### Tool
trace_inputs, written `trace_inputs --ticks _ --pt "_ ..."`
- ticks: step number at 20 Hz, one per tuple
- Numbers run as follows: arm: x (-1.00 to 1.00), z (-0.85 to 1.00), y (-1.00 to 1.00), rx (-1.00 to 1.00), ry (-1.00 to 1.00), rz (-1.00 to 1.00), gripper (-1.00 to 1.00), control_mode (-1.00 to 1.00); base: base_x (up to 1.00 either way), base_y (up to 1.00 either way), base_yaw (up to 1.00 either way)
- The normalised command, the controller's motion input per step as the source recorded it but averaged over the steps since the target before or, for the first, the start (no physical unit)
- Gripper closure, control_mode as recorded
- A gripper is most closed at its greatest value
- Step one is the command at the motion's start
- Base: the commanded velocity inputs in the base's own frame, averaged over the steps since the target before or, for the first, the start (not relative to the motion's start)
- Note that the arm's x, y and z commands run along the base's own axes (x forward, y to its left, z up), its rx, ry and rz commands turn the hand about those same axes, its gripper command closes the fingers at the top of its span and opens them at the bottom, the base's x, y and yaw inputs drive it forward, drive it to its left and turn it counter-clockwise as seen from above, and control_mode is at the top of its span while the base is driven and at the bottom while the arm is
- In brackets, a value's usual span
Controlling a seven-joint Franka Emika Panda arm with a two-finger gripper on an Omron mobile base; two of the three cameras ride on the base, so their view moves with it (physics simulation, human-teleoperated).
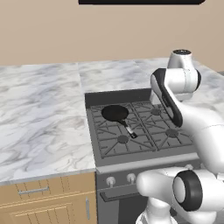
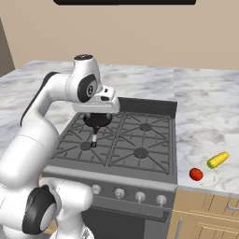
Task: Put the tomato and corn in the pan. Then turn on the rear left burner and set the heat to medium.
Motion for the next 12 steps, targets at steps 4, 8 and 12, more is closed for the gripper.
trace_inputs --ticks 4,8,12 --pt "0.0 -0.01 -0.91 -0.07 0.09 -0.07 -1.0 -1.0 0.0 0.0 0.0" --pt "0.0 0.0 -0.69 -0.03 0.07 -0.05 -1.0 -1.0 0.0 0.0 0.0" --pt "-0.07 0.0 -0.37 0.0 0.0 -0.01 -1.0 -1.0 0.0 0.0 0.0"
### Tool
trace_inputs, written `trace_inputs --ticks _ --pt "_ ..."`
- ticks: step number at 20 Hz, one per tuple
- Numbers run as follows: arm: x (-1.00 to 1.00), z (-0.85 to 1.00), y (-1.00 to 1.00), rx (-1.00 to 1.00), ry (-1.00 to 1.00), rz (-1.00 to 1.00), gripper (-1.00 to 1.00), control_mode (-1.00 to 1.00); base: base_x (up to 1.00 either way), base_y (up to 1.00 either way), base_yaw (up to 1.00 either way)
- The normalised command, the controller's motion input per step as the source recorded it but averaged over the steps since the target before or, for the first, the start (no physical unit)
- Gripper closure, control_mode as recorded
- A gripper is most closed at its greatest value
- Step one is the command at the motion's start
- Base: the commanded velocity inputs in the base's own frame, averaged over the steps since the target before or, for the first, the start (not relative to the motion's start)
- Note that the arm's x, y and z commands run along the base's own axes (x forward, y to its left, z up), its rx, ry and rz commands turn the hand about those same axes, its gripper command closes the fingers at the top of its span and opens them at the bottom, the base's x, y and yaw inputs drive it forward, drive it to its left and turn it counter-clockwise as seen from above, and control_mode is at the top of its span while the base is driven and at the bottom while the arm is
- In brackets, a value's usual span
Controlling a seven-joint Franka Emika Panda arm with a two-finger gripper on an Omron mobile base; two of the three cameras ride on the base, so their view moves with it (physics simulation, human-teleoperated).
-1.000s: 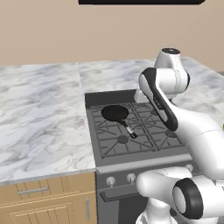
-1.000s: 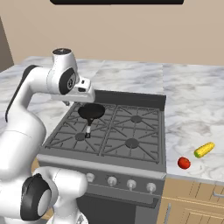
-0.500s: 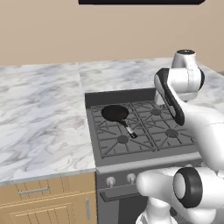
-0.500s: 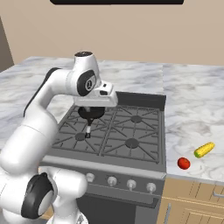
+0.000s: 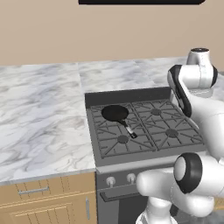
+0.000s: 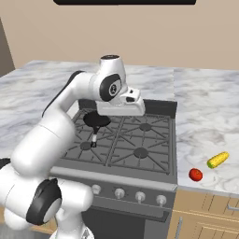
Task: Put the tomato and corn in the pan. Then turn on the rear left burner and set the heat to medium.
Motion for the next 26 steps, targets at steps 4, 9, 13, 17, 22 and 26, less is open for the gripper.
trace_inputs --ticks 4,9,13,17,22,26 --pt "-0.39 0.0 -0.35 0.0 0.0 0.0 -1.0 -1.0 0.0 0.0 0.0" --pt "-0.73 0.0 -0.38 0.0 -0.06 0.02 -1.0 -1.0 0.0 0.0 0.0" --pt "-0.61 0.0 -0.41 0.0 -0.07 0.06 -1.0 -1.0 0.0 0.0 0.0" --pt "-0.45 0.02 -0.44 0.0 0.0 0.08 -1.0 -1.0 0.0 0.0 0.0" --pt "-0.27 0.0 -0.41 0.0 0.0 0.05 -1.0 -1.0 0.0 0.0 0.0" --pt "-0.13 0.0 -0.4 0.0 0.0 0.02 -1.0 -1.0 0.0 0.0 0.0"
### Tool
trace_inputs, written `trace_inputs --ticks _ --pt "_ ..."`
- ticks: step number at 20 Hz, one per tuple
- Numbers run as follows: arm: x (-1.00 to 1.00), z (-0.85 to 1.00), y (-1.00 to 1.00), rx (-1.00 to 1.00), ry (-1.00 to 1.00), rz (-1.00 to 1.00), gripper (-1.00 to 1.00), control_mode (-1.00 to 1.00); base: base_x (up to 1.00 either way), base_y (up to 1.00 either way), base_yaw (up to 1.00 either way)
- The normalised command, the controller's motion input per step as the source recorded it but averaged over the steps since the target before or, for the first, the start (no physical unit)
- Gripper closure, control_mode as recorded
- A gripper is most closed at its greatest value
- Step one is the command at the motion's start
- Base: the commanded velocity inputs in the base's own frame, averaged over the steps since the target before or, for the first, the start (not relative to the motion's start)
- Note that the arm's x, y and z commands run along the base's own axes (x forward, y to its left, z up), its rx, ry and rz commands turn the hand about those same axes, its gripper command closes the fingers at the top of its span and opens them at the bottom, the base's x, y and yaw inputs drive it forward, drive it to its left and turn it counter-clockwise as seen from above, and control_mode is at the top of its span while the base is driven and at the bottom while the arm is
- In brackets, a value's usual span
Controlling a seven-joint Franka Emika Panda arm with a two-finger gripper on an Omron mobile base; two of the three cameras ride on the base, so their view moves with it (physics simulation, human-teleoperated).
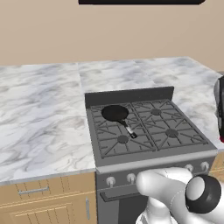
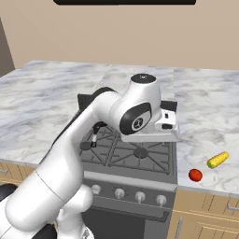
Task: Put the tomato and corn in the pan. Then turn on the rear left burner and set the heat to medium.
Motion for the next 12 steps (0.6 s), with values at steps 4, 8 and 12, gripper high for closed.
trace_inputs --ticks 4,8,12 --pt "0.0 0.0 -0.39 0.0 0.0 0.02 -1.0 -1.0 0.0 0.0 0.0" --pt "0.0 0.0 -0.39 0.0 0.0 0.0 -1.0 -1.0 0.0 0.0 0.0" --pt "0.0 -0.02 -0.42 0.0 0.0 0.0 -1.0 -1.0 0.0 0.0 0.0"
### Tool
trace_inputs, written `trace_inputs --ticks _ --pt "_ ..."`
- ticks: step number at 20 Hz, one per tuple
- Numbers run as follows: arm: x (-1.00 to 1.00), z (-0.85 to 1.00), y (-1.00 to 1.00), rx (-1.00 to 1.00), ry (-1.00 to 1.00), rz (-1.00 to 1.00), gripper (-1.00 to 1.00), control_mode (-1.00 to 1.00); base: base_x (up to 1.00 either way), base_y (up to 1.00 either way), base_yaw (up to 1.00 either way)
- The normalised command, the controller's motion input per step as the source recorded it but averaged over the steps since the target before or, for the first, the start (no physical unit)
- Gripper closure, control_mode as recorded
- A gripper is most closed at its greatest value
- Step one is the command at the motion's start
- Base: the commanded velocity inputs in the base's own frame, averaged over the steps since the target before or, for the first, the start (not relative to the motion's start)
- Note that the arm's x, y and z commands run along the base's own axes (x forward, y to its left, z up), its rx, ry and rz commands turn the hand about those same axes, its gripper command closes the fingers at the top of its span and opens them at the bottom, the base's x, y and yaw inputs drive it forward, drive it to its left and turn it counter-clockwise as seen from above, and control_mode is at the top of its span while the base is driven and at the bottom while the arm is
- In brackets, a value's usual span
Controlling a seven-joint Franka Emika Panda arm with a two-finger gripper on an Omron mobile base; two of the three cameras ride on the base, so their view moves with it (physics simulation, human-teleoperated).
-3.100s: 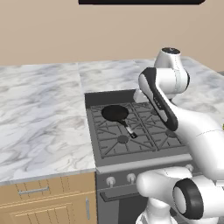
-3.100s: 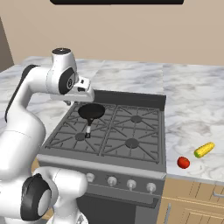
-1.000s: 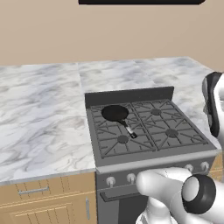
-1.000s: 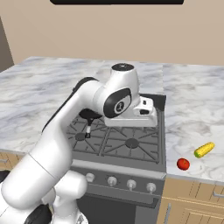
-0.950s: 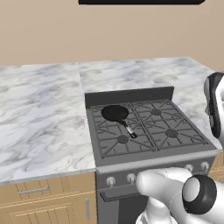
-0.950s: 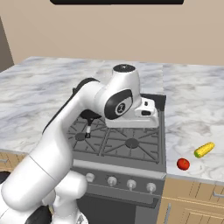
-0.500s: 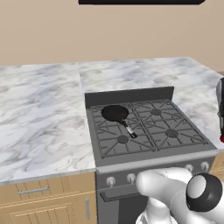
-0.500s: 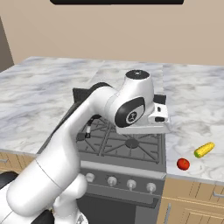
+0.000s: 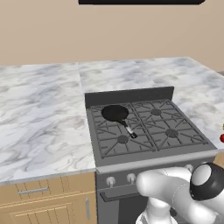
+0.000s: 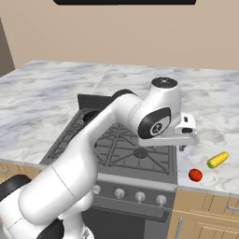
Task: Put the tomato and corn in the pan. Then turn on the rear left burner and set the heat to medium.
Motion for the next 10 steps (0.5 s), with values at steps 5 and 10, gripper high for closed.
trace_inputs --ticks 5,10 --pt "0.06 -0.14 -0.24 0.0 0.01 -0.04 -1.0 -1.0 0.0 0.0 0.0" --pt "0.32 -0.36 -0.04 -0.01 0.04 -0.09 -1.0 -1.0 0.0 0.0 0.0"
